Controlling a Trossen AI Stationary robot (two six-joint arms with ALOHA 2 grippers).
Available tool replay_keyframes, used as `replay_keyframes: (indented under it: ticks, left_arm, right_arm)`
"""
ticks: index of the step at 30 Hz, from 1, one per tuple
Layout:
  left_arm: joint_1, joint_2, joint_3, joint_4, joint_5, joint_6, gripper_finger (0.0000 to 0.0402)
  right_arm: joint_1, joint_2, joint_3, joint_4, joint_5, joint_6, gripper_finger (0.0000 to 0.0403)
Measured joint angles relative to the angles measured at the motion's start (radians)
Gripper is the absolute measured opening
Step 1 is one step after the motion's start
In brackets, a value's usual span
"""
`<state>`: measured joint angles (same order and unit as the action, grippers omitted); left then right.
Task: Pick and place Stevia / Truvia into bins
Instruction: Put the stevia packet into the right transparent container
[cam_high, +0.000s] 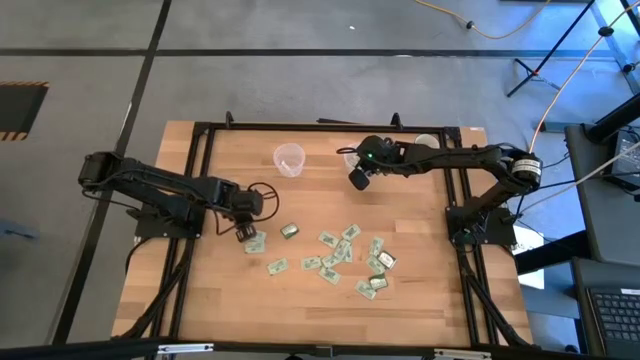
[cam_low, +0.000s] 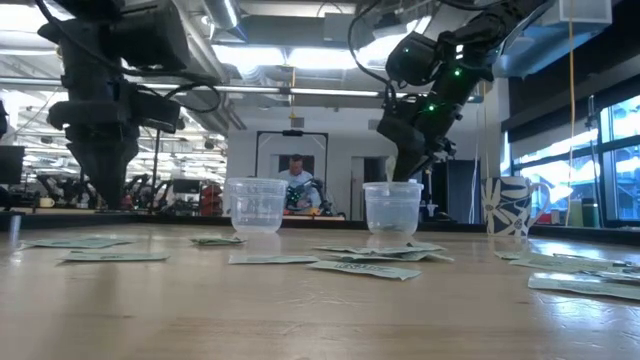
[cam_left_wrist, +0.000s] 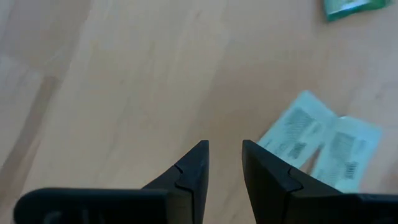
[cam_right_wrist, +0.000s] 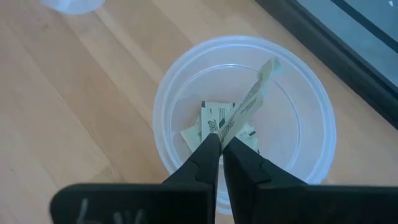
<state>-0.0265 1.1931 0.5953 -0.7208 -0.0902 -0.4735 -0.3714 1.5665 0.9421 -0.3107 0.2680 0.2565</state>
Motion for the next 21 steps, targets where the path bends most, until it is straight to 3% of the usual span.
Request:
replay_keyframes:
  ticks: [5, 21]
  left_arm:
    - [-0.001, 0.000, 0.000, 0.030, 0.065, 0.070, 0.0091]
    - [-0.037, 0.000, 0.000, 0.030, 0.077, 0.120, 0.0091]
  right_arm:
    - [0.000, 0.000, 0.000, 0.000, 0.000, -0.001, 0.0024]
    - [0.000, 0.000, 0.000, 0.003, 0.000, -0.002, 0.0024]
